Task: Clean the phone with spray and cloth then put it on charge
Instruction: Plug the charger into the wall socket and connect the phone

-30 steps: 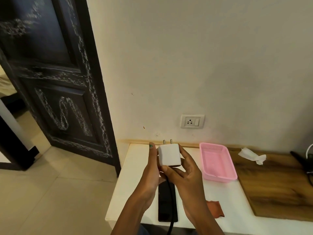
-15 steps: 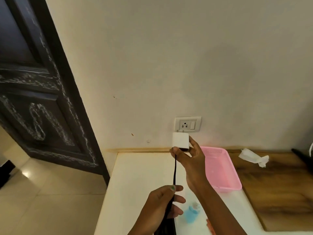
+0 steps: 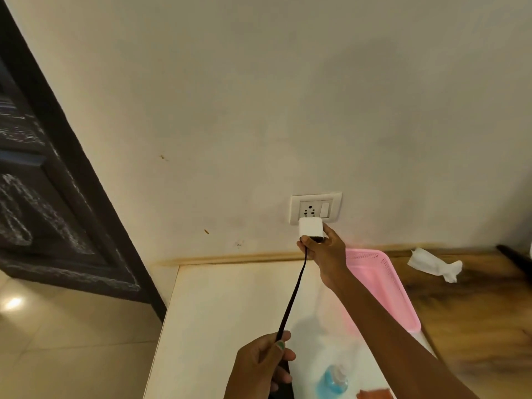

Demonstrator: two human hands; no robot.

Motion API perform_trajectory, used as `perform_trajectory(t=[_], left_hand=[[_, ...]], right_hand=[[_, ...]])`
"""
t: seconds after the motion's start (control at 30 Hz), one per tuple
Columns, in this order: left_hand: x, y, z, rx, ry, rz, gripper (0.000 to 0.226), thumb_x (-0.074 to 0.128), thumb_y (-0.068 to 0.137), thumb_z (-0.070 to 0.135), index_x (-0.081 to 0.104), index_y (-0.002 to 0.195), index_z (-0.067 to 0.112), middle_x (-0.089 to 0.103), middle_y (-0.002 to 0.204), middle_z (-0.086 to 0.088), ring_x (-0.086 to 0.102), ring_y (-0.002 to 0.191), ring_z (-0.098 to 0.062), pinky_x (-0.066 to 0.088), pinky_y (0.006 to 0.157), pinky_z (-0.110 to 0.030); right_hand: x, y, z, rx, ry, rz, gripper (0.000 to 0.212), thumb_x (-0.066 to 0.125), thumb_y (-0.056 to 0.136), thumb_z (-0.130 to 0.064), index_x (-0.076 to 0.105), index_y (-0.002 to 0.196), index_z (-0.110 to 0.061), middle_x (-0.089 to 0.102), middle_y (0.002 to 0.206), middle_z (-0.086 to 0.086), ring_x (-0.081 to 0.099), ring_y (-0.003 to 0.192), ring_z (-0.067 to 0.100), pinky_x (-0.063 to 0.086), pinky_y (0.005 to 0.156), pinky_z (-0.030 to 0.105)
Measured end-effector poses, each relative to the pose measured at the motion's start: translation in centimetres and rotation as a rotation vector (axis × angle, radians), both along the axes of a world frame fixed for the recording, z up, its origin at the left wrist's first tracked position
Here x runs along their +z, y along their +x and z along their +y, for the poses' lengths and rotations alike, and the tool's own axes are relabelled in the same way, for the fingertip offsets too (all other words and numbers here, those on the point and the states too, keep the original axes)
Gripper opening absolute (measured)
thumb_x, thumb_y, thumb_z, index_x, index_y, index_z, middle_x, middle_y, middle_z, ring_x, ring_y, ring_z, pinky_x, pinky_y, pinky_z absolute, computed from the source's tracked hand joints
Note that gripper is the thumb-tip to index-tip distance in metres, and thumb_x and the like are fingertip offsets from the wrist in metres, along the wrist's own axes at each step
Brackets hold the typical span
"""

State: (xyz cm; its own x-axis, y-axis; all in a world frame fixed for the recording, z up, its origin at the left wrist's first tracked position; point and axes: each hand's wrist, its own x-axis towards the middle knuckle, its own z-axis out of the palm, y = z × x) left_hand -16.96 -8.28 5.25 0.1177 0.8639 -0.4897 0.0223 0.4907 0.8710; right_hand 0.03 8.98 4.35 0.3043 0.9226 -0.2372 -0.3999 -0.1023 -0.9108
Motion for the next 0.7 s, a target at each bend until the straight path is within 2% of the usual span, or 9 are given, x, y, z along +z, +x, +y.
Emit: perform_trajectory(t=[0.13,0.27,0.43,0.6,0.7], left_hand=[[-0.6,-0.2,0.0,0.008,-0.017,0.027,0.021,0.049,0.096,0.015,0.067,0.093,0.026,0.071,0.076,0.005,0.060,0.047,-0.009,0.036,0.042,-0.016],[-0.8,-0.3,-0.1,0.036,-0.020,0.034,0.021,0.050,0.096,0.016,0.067,0.093,0.028,0.070,0.081,0.003,0.060,0.048,-0.008,0.035,0.042,-0.015],[-0.6,-0.4,-0.2,0.047,-0.026,0.032,0.021,0.049,0.096,0.018,0.066,0.092,0.029,0.070,0.082,0.004,0.061,0.048,-0.005,0.035,0.042,-0.014],[-0.5,-0.9,-0.3,0.080,-0.031,0.012,0.022,0.051,0.096,0.017,0.068,0.091,0.028,0.072,0.078,0.007,0.061,0.049,-0.006,0.037,0.043,-0.015],[-0.5,-1.0,-0.2,0.080,-0.026,0.017,0.022,0.050,0.096,0.017,0.068,0.092,0.028,0.072,0.077,0.008,0.061,0.049,-0.005,0.038,0.044,-0.015]], right_hand=[[-0.3,0.5,0.9,0.019,0.013,-0.004,0.066,0.064,0.076,0.017,0.045,0.134,-0.006,0.052,0.125,0.025,0.059,0.097,0.034,0.052,0.085,0.042],[-0.3,0.7,1.2,0.046,0.002,0.007,0.066,0.063,0.077,0.017,0.043,0.135,-0.005,0.052,0.125,0.024,0.057,0.105,0.039,0.053,0.086,0.042],[-0.1,0.7,1.4,0.051,0.010,0.142,0.057,0.061,0.079,0.017,0.048,0.130,-0.001,0.055,0.114,0.024,0.057,0.094,0.036,0.060,0.069,0.030],[0.2,0.8,1.7,0.038,-0.027,0.160,0.057,0.062,0.078,0.014,0.046,0.131,-0.001,0.056,0.118,0.027,0.061,0.092,0.038,0.060,0.067,0.030],[0.8,1.0,2.1,0.001,-0.065,0.147,0.055,0.064,0.079,0.010,0.046,0.130,-0.004,0.059,0.113,0.025,0.066,0.080,0.034,0.060,0.060,0.027]])
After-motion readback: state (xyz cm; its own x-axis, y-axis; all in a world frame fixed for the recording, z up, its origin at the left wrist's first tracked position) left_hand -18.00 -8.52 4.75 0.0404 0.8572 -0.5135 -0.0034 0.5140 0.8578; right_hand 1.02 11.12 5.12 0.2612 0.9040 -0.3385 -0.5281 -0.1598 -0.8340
